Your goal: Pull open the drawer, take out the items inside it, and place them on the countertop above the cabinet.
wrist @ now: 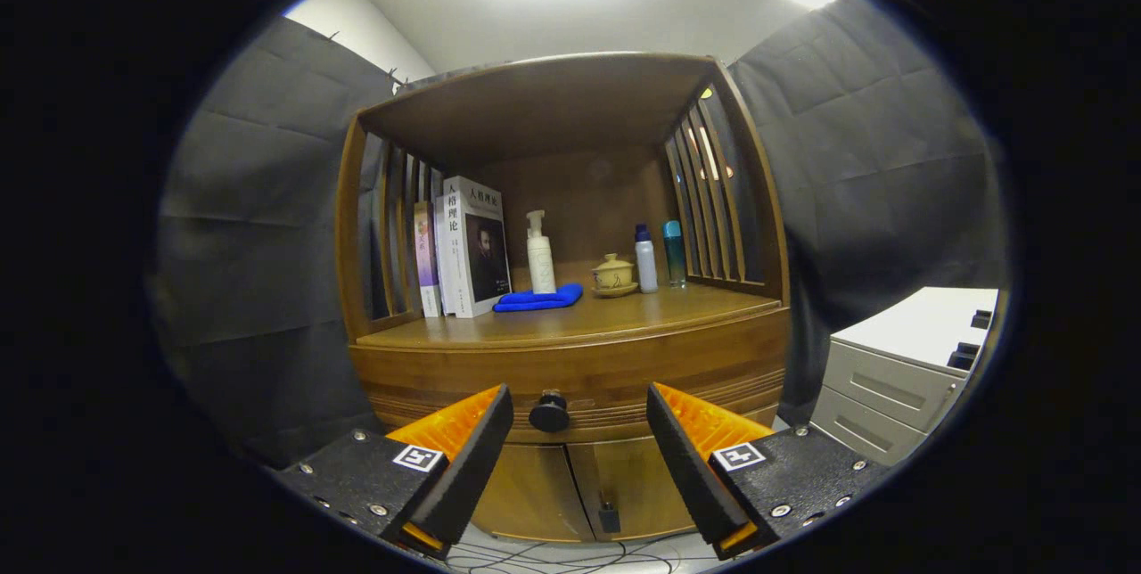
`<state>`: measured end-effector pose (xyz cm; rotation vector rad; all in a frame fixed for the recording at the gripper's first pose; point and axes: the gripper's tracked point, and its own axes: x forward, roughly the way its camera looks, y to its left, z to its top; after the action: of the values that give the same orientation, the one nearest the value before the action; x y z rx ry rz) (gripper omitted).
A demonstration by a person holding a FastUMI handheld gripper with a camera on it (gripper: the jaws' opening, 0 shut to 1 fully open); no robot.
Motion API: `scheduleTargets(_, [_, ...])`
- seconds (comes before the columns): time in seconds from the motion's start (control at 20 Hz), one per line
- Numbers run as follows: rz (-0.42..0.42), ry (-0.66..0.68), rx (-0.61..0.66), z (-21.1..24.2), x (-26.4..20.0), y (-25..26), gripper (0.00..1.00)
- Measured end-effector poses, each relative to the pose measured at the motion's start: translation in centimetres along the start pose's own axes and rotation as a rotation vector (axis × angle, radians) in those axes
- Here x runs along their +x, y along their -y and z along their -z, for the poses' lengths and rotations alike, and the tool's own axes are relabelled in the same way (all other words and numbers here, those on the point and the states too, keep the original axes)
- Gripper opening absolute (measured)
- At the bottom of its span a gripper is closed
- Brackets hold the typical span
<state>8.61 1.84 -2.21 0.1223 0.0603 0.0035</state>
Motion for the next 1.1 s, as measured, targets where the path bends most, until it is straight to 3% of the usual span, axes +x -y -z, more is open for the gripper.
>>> scheduleTargets(0.45, [-0.037, -0.131, -0.061, 6.3, 7.0, -2.3, 0.94])
scheduleTargets(0.65, [-0.044, -0.183, -0.155, 8.2, 9.2, -2.8, 0.94])
scheduleTargets(0.75, [-0.057, -0.184, -0.158, 8.3, 9.8, -3.4, 0.88])
scheduleTargets(1.0, [-0.035, -0.199, -0.124, 8.6, 10.0, -2.8, 0.51])
scheduleTargets(1.1, [-0.032, -0.210, -0.106, 8.8, 10.2, -2.7, 0.48])
